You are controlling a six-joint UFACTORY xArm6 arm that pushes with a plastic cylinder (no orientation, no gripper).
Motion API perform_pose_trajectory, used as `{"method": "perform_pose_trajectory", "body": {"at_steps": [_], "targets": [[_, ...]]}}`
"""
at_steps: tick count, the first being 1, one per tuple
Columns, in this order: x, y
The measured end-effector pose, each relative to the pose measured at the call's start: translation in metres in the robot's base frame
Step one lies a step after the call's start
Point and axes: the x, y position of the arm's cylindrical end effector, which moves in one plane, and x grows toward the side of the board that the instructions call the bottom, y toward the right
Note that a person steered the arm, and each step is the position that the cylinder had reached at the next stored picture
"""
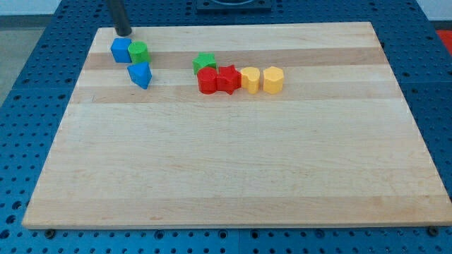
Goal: Push the blue cube bottom left to the blue triangle
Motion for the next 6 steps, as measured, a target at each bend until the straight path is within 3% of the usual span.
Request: {"method": "perform_pose_trajectory", "body": {"at_steps": [1,4,5,6], "targets": [[0.01,0.0],[0.152,0.0],[0.134,0.002],[0.057,0.001]]}}
